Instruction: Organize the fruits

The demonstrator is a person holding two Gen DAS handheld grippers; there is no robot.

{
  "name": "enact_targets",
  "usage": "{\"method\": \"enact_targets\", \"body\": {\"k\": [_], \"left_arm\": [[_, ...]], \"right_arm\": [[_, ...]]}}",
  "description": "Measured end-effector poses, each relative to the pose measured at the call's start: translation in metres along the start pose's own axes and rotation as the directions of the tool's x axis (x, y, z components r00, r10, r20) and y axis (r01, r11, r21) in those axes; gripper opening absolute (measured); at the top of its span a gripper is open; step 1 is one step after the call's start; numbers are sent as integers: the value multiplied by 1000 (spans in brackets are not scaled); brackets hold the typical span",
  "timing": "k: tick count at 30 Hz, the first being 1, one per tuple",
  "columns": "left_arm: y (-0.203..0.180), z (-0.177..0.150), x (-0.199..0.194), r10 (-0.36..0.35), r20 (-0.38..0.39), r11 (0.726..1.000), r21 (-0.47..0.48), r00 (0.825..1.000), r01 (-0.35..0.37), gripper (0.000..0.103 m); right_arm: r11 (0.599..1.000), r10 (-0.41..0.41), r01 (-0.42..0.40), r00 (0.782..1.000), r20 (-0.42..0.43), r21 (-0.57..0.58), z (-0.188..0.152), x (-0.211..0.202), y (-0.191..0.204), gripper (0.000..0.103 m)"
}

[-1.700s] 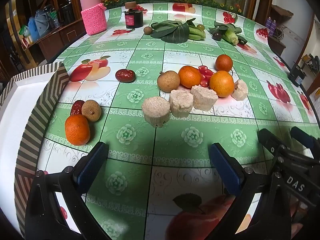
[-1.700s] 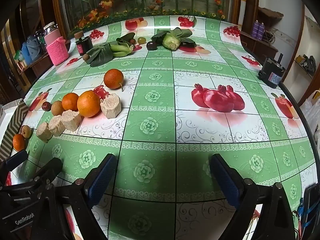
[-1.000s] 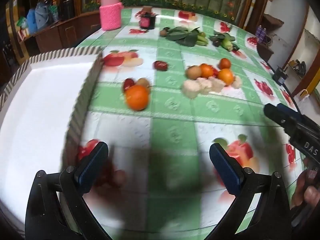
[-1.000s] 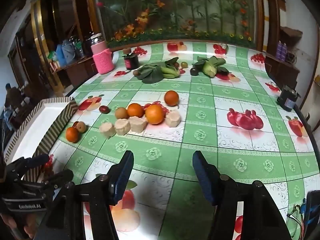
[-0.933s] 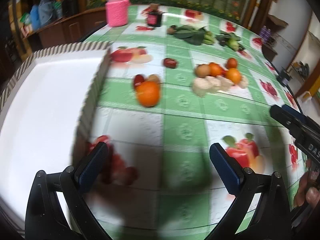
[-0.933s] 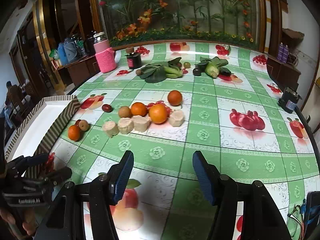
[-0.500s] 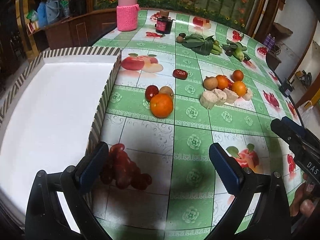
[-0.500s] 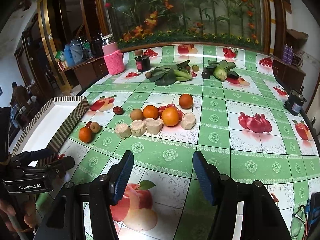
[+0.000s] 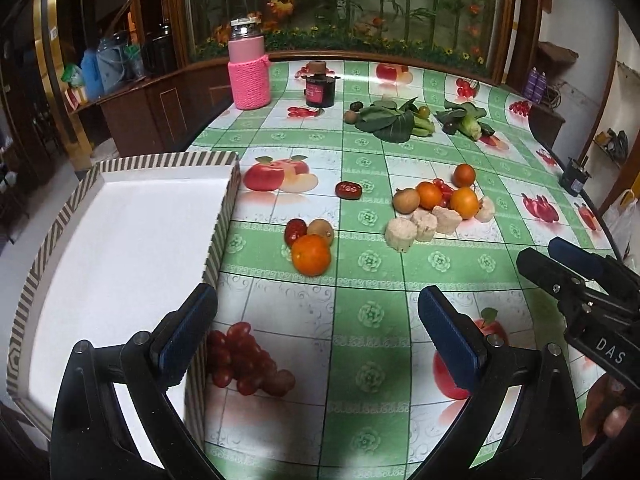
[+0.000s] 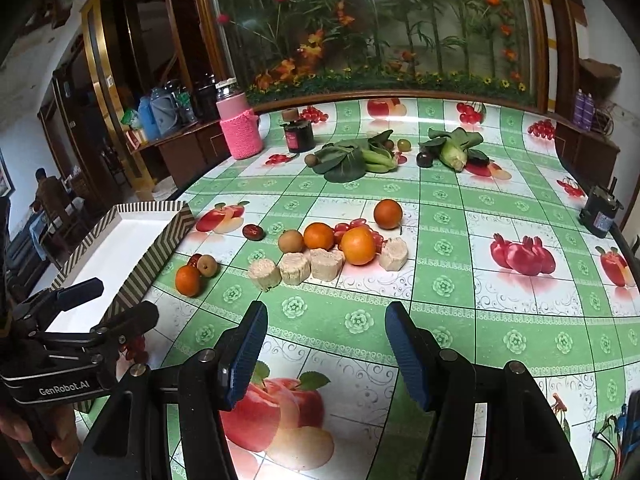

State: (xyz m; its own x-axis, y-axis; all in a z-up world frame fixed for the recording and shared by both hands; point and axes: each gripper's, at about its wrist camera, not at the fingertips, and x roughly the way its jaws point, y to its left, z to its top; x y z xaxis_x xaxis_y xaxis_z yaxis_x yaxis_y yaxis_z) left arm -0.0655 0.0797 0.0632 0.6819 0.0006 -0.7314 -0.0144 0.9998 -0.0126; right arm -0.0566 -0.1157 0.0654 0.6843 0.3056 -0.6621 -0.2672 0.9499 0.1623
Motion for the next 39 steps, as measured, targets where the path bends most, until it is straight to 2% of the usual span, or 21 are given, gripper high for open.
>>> {"method": "enact_targets", "body": {"k": [7,16,21,26,29,32,39], "left_arm": [[-6,-2,3,3,5,1000,13,1000,-3,102],[-5,-7,14,-13,-28,1000,-6,1000,12,102],[-1,-14,22,-22,-66,1000,-15,998,21,102],[16,-23,26,11,-109,999,-31,994,-14,102],[24,-25,22,29,-103,999,-32,994,-32,102],[27,-24,18,18,-102,998,-53,995,-23,102],[14,-14,12,-1,-62,999,-32,998,-1,102]], "right_arm": [[1000,1,-1,1000,-3,14,-1,0,-5,60],[1000,-3,3,1000,-21,14,-4,4,-5,60],[1000,0,0,1000,-20,17,-4,5,-4,60],[1000,6,-5,1000,-23,14,-3,7,-2,60],[1000,17,-16,1000,-24,20,-3,10,-1,60],[1000,21,-21,999,-23,15,-2,11,2,60],[1000,21,-21,1000,-20,-1,-3,11,4,60]]}}
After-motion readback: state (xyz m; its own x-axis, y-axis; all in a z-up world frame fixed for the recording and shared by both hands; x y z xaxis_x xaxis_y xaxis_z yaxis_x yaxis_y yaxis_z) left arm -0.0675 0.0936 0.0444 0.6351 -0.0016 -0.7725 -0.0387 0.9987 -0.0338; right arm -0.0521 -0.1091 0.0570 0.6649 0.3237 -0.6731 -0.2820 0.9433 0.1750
